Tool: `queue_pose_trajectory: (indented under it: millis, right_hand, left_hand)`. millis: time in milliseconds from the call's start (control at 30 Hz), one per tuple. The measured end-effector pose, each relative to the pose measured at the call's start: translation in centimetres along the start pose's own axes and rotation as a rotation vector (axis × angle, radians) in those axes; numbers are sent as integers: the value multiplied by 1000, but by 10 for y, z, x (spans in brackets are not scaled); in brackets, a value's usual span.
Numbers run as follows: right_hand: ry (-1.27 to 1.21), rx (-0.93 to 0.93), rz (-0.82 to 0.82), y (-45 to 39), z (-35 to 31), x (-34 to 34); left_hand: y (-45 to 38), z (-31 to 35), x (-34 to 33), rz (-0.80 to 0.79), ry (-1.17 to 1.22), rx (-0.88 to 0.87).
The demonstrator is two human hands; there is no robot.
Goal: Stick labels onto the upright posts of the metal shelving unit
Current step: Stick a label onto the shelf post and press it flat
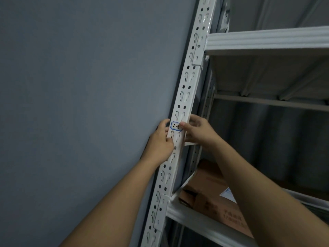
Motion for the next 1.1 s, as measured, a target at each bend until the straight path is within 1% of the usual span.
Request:
queue_pose_trajectory:
  millis: [200,300,433,600,667,733,833,867,900,967,1100]
  right_hand:
    - [31,35,-45,5,0,-6]
    - [123,70,-11,5,-1,-7]
    - [172,84,-27,7,-3,-9]
    - [80,68,-21,11,1,-9]
    - [46,26,18,7,5,-10]
    - [79,-36,130,5,4,-7]
    - [374,-131,270,5,-3,-5]
    - [431,-152,302,7,-5,-4]
    - [437,-170,321,7,-5,-3]
    - [386,-159,308,2,-3,-2]
    - [154,-65,153,-5,6,-2]
  left_hand:
    - [-2,-8,-4,-67,-91,-27]
    - [3,-6,-7,-81,-244,-69]
    - [10,-6,-12,-116,-455,-100]
    - [9,-8,-13,-147,-557,-97]
    - [8,-9,-14,-180,-583,-101]
    - [6,-11,-13,-186,-560,-113]
    - [4,-9,-8,-158,-480,-121]
    - [4,-8,-8,-152,-445,-130]
    - [6,-5,-8,-143,-407,-141]
    - [7,-4,-5,-105,-334,-131]
    - [5,-11,2,0,-179,-22]
Point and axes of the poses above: each hand's wrist, its own y-axis away from the middle knuckle, its own x-axis out of the back of the hand, z = x × y, the point moved 9 cm from there along -y, towards the middle knuckle, and after that the axes turned 11 degrees about y, right-handed, at the moved point
